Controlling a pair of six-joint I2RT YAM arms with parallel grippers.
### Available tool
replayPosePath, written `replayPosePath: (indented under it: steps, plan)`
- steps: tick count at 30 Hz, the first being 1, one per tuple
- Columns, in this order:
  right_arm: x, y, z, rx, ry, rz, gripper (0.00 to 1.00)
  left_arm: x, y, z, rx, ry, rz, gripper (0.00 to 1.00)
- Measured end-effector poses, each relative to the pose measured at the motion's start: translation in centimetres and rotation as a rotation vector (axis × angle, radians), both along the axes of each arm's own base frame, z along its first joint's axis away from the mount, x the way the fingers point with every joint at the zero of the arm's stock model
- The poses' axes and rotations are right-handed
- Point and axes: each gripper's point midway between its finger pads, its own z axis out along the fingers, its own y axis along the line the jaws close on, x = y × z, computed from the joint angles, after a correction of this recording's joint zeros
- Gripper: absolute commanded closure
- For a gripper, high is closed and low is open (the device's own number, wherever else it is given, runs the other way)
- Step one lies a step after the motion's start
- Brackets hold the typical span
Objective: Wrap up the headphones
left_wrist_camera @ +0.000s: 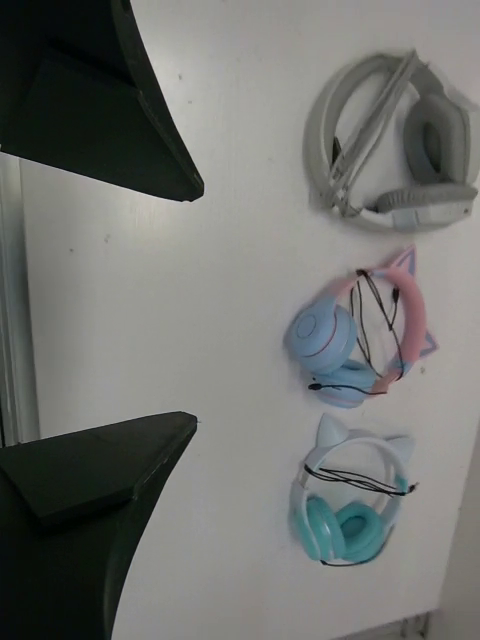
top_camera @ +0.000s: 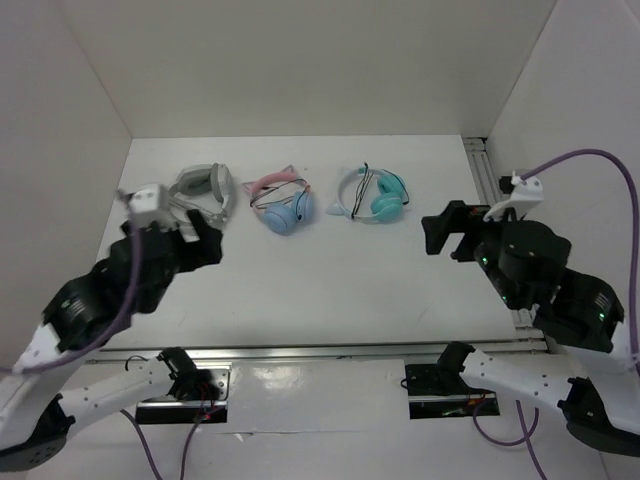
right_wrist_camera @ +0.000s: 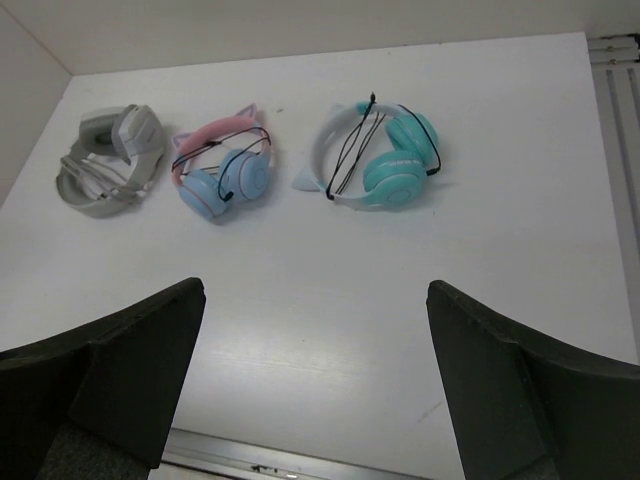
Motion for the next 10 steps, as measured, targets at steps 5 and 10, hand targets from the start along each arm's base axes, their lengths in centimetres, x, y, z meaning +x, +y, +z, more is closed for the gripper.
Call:
replayPosePath:
  steps: [5, 10]
  plan:
    - [-2.9, -3.0, 0.2, 0.051, 0.001, -0.002, 0.01, -6.4, 7.9, 2.7, -0.133, -0.099, 0.1, 0.0]
    - [-3.7, -4.0, -0.8, 0.036, 0.035, -0.011, 0.01, -8.5, 10.9, 0.6, -0.088, -0.044, 0.176, 0.0]
